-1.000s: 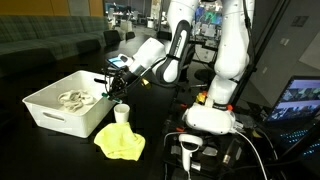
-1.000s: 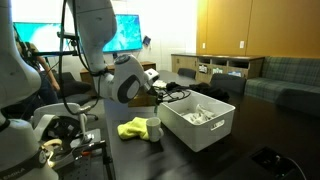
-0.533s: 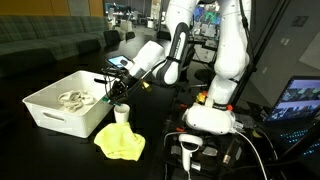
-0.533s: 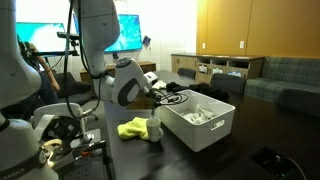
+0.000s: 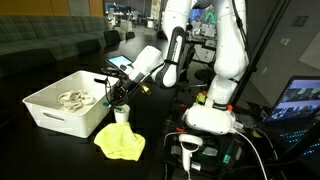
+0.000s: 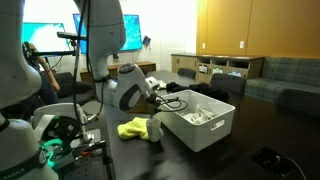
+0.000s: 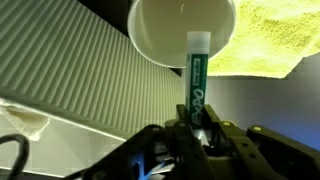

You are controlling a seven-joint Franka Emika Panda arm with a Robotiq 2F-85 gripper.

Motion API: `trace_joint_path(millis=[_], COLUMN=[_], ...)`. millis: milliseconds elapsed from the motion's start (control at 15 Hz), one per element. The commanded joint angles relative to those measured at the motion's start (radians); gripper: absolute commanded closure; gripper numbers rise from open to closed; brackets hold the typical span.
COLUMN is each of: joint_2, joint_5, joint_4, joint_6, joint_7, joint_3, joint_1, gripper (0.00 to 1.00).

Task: The white towel should go in the basket first, followed by the marker in the cup, then the yellow towel in the basket, and the black tape in the cup.

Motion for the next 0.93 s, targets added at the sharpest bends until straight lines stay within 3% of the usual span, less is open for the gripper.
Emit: trace_joint_path(millis=[0, 400, 467, 533, 667, 867], joint_2=[0.031, 0.007, -0.006, -0.011, -0.048, -0.108], joint_5=[-0.021, -0.008, 0.004, 0.004, 0.021, 0.048], joint_4=[0.012, -0.024, -0.029, -0.034, -0.055, -0.098], joint_6=[0.032, 0.049, 0.047, 0.049, 0.053, 0.075], joint_7=[0.007, -0.008, -0.012, -0.012, -0.020, -0.037], joint_3=[0.013, -0.004, -0.013, -0.015, -0.034, -0.062], joint_1=[-0.028, -0.028, -0.018, -0.019, -0.007, 0.006], gripper=[0.93, 0.92, 0.88, 0.55, 0.48, 0.25])
